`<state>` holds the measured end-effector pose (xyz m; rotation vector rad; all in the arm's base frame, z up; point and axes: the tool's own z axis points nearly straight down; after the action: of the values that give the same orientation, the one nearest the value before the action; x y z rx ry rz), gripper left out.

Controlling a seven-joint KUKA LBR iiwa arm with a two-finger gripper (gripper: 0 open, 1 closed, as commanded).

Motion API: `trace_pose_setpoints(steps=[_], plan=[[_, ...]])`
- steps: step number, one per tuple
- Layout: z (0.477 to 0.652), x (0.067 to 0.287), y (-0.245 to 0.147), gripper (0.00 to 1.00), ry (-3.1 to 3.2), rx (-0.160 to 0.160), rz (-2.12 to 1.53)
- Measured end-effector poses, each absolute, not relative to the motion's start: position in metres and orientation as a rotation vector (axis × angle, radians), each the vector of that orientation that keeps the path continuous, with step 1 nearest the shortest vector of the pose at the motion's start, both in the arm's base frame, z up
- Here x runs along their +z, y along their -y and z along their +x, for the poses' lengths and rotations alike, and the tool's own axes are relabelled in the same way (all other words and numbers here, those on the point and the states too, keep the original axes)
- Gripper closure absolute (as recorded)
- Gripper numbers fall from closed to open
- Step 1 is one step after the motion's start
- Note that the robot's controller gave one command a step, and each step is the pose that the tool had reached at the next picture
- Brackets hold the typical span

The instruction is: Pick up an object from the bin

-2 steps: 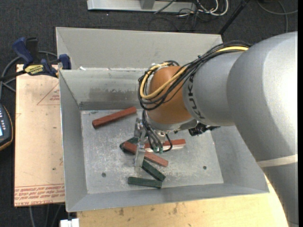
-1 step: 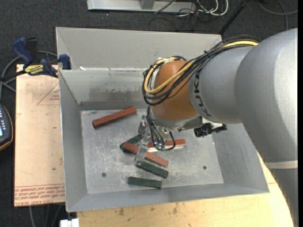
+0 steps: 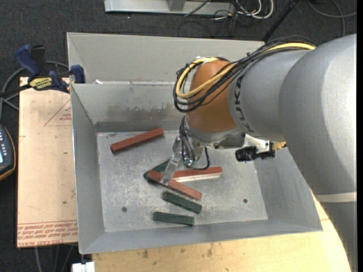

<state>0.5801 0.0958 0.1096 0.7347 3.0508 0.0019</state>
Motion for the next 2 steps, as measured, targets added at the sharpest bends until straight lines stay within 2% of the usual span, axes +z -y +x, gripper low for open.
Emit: trace_pose_setpoints(steps=[1,2], plan=[[0.5688,0.0688,-0.1105,0.0,-2.966,0.001,1.043],[0.5692,0.0688,-0.1108,0.0,-2.964,0.002,1.04]])
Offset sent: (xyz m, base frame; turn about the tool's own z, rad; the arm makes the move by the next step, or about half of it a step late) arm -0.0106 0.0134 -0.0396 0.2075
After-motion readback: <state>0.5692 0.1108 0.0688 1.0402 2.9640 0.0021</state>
